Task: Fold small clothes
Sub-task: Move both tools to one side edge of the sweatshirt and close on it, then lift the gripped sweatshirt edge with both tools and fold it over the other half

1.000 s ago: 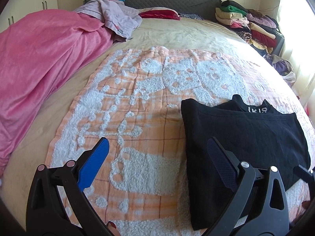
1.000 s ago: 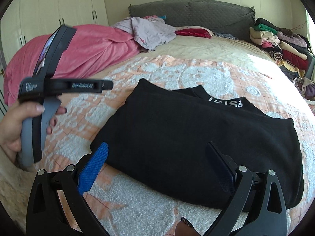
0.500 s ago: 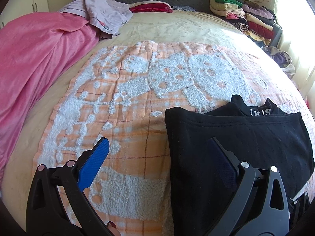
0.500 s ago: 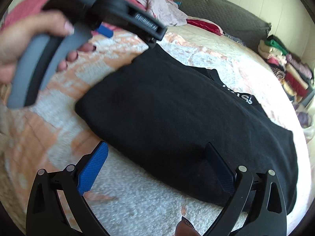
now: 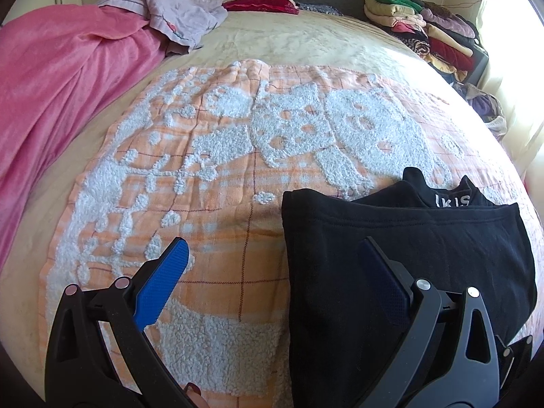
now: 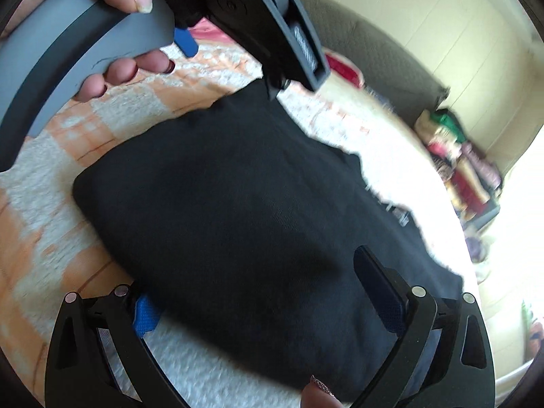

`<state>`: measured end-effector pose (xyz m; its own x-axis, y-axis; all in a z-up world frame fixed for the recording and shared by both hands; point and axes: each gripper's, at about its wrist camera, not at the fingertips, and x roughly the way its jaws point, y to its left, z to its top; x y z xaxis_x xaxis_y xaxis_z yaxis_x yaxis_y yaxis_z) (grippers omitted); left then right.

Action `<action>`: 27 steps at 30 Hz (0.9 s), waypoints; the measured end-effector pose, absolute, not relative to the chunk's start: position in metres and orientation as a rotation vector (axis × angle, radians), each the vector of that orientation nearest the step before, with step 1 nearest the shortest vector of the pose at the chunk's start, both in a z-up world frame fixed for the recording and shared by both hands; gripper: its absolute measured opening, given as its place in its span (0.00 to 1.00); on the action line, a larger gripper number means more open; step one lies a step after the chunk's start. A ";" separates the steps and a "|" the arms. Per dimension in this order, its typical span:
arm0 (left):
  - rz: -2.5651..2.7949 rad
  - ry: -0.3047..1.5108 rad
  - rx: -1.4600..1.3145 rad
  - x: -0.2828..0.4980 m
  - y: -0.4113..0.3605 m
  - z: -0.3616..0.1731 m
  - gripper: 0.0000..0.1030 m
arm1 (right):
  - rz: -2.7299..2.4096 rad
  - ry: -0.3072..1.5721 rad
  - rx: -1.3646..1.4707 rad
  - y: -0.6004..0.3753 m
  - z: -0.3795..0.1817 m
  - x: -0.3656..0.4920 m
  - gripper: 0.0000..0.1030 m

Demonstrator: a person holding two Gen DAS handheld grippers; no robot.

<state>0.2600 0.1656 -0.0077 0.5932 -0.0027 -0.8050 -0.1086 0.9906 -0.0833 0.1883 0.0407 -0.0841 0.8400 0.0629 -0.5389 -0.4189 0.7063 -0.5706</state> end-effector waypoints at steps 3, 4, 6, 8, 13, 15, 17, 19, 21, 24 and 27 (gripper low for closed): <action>0.052 0.941 -0.148 0.261 0.167 -0.008 0.91 | 0.285 0.453 -0.747 0.037 -0.077 0.184 0.77; 0.044 0.941 -0.156 0.261 0.168 -0.008 0.91 | 0.300 0.447 -0.737 0.035 -0.075 0.181 0.73; 0.037 0.947 -0.170 0.262 0.167 -0.009 0.91 | 0.318 0.436 -0.716 0.031 -0.071 0.177 0.57; 0.022 0.957 -0.185 0.262 0.166 -0.012 0.91 | 0.356 0.434 -0.686 0.026 -0.068 0.173 0.38; -0.044 0.995 -0.243 0.263 0.158 -0.020 0.91 | 0.376 0.424 -0.614 0.013 -0.056 0.167 0.15; -0.080 0.995 -0.269 0.262 0.154 -0.020 0.91 | 0.373 0.409 -0.592 0.009 -0.052 0.163 0.14; -0.108 0.997 -0.292 0.261 0.149 -0.020 0.91 | 0.370 0.395 -0.577 0.005 -0.048 0.160 0.13; -0.142 0.994 -0.314 0.260 0.145 -0.020 0.91 | 0.375 0.397 -0.555 0.001 -0.046 0.158 0.13; -0.169 0.998 -0.337 0.259 0.141 -0.021 0.91 | 0.377 0.396 -0.529 -0.003 -0.043 0.156 0.13; -0.213 0.994 -0.394 0.258 0.137 -0.024 0.88 | 0.379 0.387 -0.518 -0.006 -0.041 0.151 0.13; -0.254 0.999 -0.440 0.257 0.132 -0.026 0.69 | 0.377 0.387 -0.507 -0.008 -0.043 0.148 0.13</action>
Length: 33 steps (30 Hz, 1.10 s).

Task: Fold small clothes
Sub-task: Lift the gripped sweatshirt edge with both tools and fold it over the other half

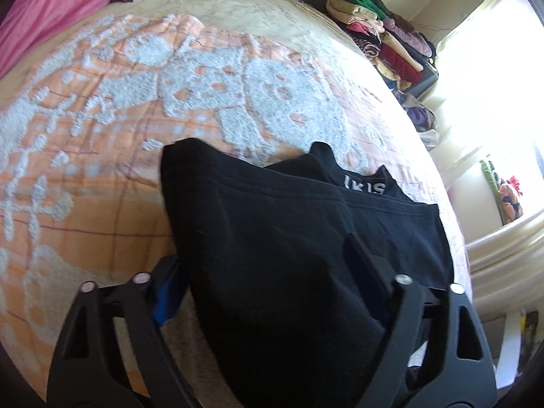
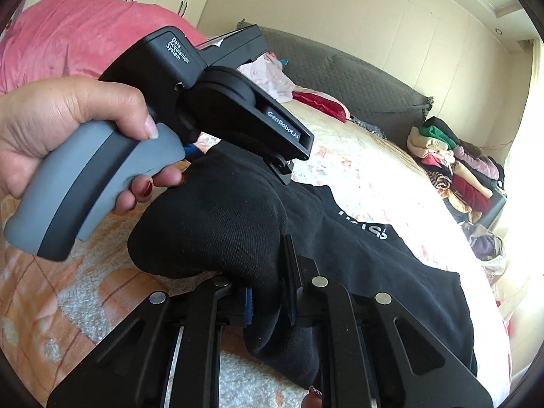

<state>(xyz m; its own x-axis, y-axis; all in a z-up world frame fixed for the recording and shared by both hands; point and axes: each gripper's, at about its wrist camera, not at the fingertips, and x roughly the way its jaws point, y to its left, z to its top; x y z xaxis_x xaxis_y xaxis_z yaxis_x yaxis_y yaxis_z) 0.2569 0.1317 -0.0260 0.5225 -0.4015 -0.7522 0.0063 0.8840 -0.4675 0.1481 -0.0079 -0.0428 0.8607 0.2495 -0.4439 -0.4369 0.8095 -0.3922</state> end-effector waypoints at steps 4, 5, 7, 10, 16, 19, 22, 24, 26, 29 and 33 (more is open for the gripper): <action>-0.283 0.989 -0.453 0.254 0.126 -0.025 0.43 | 0.365 0.380 -0.484 -0.012 -0.041 0.147 0.12; -0.289 0.977 -0.457 0.253 0.125 -0.021 0.35 | 0.361 0.379 -0.474 -0.014 -0.040 0.147 0.12; -0.308 0.941 -0.429 0.248 0.119 -0.008 0.26 | 0.353 0.369 -0.454 -0.018 -0.037 0.145 0.12; -0.325 0.891 -0.389 0.240 0.109 0.012 0.24 | 0.341 0.355 -0.410 -0.027 -0.032 0.140 0.11; -0.302 0.848 -0.281 0.225 0.078 0.043 0.24 | 0.311 0.328 -0.351 -0.051 -0.019 0.128 0.11; -0.300 0.845 -0.263 0.226 0.063 0.054 0.24 | 0.292 0.320 -0.314 -0.064 -0.011 0.122 0.11; -0.297 0.833 -0.211 0.227 0.042 0.067 0.24 | 0.273 0.315 -0.275 -0.077 -0.003 0.117 0.11; -0.296 0.827 -0.190 0.229 0.031 0.072 0.24 | 0.264 0.318 -0.251 -0.086 0.000 0.114 0.11; -0.300 0.823 -0.174 0.230 0.018 0.077 0.24 | 0.255 0.321 -0.229 -0.097 0.004 0.113 0.11; -0.306 0.819 -0.161 0.231 0.001 0.080 0.24 | 0.243 0.329 -0.205 -0.111 0.007 0.113 0.10; -0.313 0.818 -0.147 0.234 -0.018 0.081 0.24 | 0.229 0.340 -0.175 -0.128 0.008 0.115 0.10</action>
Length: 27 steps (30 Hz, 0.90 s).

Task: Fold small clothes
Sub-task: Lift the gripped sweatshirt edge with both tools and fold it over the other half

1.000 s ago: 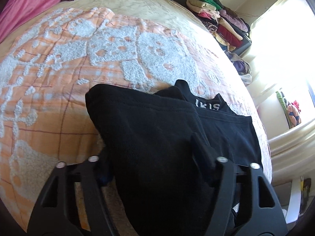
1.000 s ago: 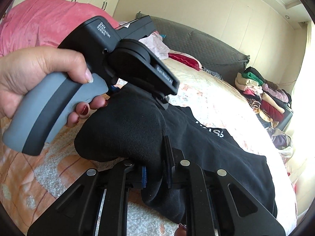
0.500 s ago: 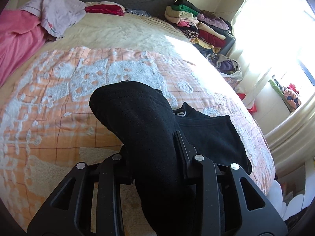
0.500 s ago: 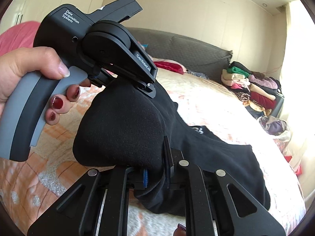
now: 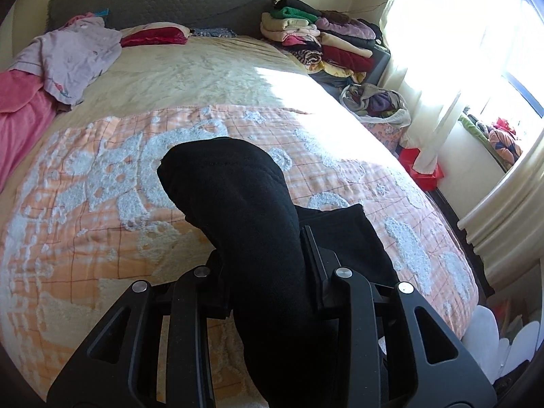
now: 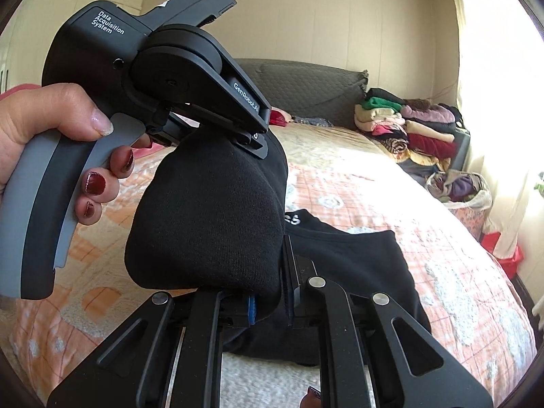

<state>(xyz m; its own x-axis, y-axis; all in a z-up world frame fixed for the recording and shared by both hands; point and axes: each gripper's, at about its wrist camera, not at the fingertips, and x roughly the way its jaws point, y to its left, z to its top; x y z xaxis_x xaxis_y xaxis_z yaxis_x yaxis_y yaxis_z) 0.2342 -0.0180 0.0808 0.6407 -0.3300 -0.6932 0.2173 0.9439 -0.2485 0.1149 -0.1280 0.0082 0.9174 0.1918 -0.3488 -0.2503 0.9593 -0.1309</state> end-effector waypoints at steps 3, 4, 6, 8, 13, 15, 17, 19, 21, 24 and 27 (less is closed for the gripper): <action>-0.317 0.819 -0.135 0.235 -0.031 0.080 0.24 | 0.221 0.350 -0.146 -0.139 0.008 0.117 0.10; -0.318 0.822 -0.135 0.235 -0.035 0.080 0.24 | 0.217 0.353 -0.139 -0.143 0.008 0.118 0.10; -0.317 0.827 -0.134 0.236 -0.041 0.079 0.24 | 0.215 0.359 -0.122 -0.148 0.007 0.119 0.10; -0.316 0.831 -0.133 0.236 -0.048 0.078 0.24 | 0.213 0.364 -0.107 -0.152 0.004 0.118 0.10; -0.311 0.846 -0.120 0.241 -0.062 0.072 0.24 | 0.208 0.383 -0.064 -0.161 -0.002 0.121 0.10; -0.307 0.854 -0.118 0.243 -0.067 0.068 0.24 | 0.205 0.394 -0.047 -0.167 -0.003 0.125 0.10; -0.303 0.864 -0.113 0.246 -0.073 0.064 0.24 | 0.202 0.407 -0.027 -0.172 -0.005 0.130 0.10; -0.300 0.873 -0.111 0.249 -0.080 0.060 0.25 | 0.203 0.418 -0.006 -0.176 -0.008 0.132 0.10; -0.299 0.879 -0.108 0.251 -0.085 0.057 0.26 | 0.202 0.427 0.011 -0.179 -0.010 0.133 0.10; -0.300 0.890 -0.102 0.254 -0.093 0.051 0.27 | 0.210 0.445 0.055 -0.188 -0.015 0.137 0.10; -0.306 0.902 -0.093 0.257 -0.103 0.045 0.28 | 0.210 0.466 0.101 -0.197 -0.019 0.146 0.10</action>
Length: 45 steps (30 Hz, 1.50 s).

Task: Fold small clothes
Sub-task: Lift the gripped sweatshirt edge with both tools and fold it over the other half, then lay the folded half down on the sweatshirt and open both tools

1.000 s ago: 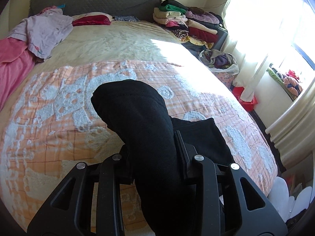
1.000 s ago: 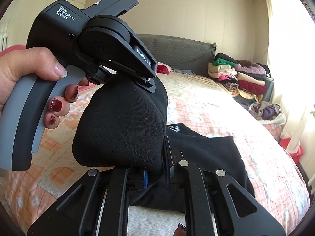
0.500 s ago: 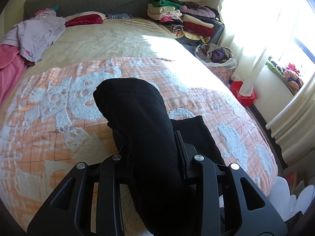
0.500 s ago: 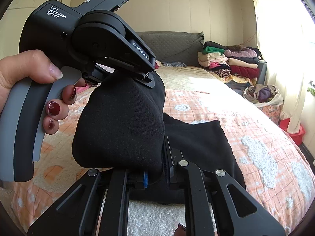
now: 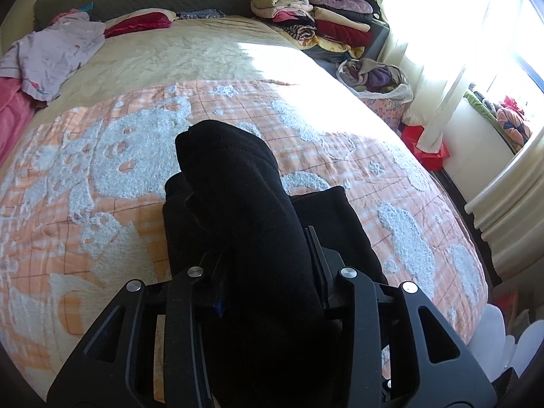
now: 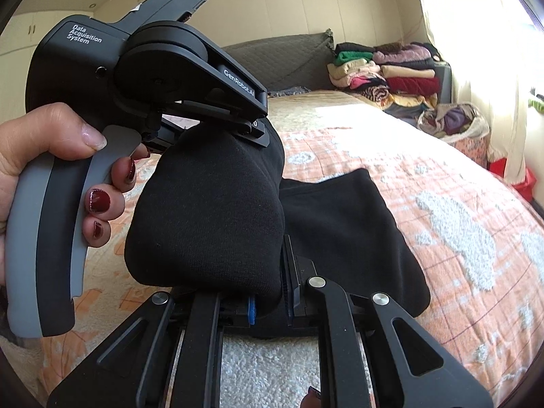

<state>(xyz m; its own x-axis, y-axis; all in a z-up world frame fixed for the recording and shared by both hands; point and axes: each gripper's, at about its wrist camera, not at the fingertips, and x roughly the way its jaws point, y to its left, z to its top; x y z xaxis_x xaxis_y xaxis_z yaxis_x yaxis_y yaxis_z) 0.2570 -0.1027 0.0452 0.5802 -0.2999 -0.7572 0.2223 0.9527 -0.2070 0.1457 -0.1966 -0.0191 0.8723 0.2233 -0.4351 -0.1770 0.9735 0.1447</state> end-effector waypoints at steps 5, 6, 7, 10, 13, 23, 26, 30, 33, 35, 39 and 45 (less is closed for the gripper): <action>-0.320 0.924 -0.080 0.262 -0.118 0.035 0.31 | 0.214 0.510 0.168 -0.208 -0.027 0.155 0.11; -0.324 0.929 -0.077 0.263 -0.122 0.033 0.31 | 0.217 0.518 0.185 -0.211 -0.029 0.156 0.11; -0.327 0.932 -0.073 0.264 -0.124 0.032 0.32 | 0.220 0.527 0.206 -0.214 -0.031 0.158 0.11; -0.336 0.940 -0.076 0.267 -0.130 0.028 0.37 | 0.224 0.543 0.254 -0.222 -0.034 0.161 0.11; -0.388 0.942 -0.135 0.270 -0.132 0.029 0.65 | 0.216 0.563 0.301 -0.228 -0.039 0.164 0.11; -0.363 0.897 -0.159 0.260 -0.099 0.031 0.69 | 0.231 0.653 0.620 -0.275 -0.060 0.174 0.21; -0.343 0.924 -0.140 0.254 -0.089 0.015 0.69 | 0.249 0.646 0.631 -0.277 -0.055 0.172 0.33; -0.331 0.940 -0.108 0.245 -0.084 -0.002 0.69 | 0.312 0.631 0.680 -0.296 -0.044 0.172 0.62; -0.325 0.931 -0.057 0.236 -0.086 -0.006 0.69 | 0.394 0.683 0.664 -0.305 -0.030 0.190 0.79; -0.326 0.921 -0.039 0.231 -0.087 -0.006 0.69 | 0.403 0.733 0.587 -0.304 -0.020 0.208 0.80; -0.330 0.909 -0.035 0.227 -0.087 -0.005 0.69 | 0.413 0.810 0.479 -0.299 -0.017 0.242 0.80; -0.326 0.894 -0.011 0.224 -0.087 -0.008 0.69 | 0.379 0.871 0.471 -0.306 -0.028 0.271 0.72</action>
<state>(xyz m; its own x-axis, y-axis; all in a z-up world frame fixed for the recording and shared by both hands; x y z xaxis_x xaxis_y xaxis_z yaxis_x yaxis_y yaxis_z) 0.2242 -0.0874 -0.0080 0.5807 -0.2837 -0.7631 0.2748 0.9506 -0.1442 0.2711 -0.3058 -0.0276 0.5897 0.4981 -0.6357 -0.1250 0.8340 0.5375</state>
